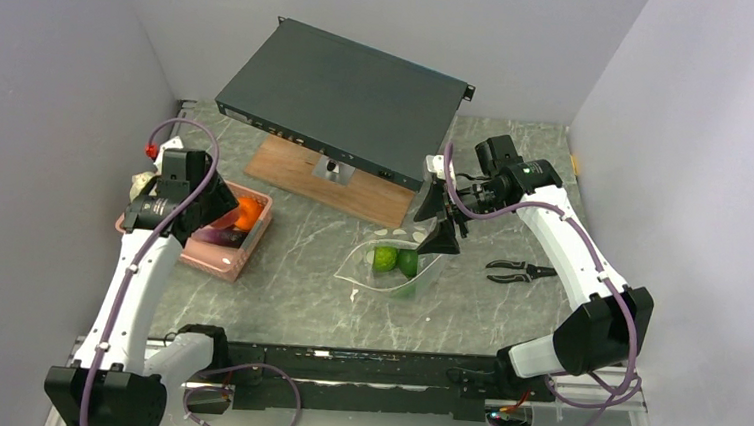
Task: Open the zip-top bag and remove the fake food
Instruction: Place the fake fruit in the bin.
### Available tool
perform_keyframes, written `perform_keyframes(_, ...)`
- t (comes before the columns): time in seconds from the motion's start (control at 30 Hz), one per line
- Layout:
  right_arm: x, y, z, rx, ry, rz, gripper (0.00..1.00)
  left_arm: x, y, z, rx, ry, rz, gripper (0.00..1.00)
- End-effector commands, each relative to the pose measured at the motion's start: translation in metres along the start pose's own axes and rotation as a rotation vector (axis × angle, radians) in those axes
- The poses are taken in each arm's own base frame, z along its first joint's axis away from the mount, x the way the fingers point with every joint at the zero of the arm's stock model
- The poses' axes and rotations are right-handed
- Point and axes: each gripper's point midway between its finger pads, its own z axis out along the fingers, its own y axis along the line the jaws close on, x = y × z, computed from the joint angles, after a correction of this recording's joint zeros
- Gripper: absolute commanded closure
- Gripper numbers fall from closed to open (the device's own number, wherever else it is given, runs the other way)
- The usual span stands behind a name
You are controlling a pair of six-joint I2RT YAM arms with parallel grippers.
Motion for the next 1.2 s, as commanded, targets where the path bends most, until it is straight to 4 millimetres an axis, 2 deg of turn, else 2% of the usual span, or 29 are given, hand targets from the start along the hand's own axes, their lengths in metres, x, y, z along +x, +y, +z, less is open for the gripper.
perform_keyframes(0.0,-0.008,-0.002,0.001,-0.008,-0.038,-0.027,0.22,-0.005,-0.003,0.006,0.024,-0.025,0.022,1.00)
perform_keyframes(0.33,-0.006,-0.004,0.000,-0.003,-0.032,-0.027,0.22,-0.008,0.003,0.017,0.002,-0.045,0.067,1.00)
perform_keyframes(0.73,-0.005,-0.006,0.001,-0.003,-0.027,-0.023,0.22,-0.017,0.026,0.030,-0.085,-0.069,0.096,1.00)
perform_keyframes(0.9,-0.005,-0.006,0.000,0.000,-0.026,-0.024,0.22,-0.022,0.027,0.033,-0.067,-0.103,0.113,1.00)
perform_keyframes(1.17,-0.006,-0.008,0.001,-0.009,-0.030,-0.024,0.22,-0.020,0.035,0.042,-0.091,-0.091,0.172,1.00)
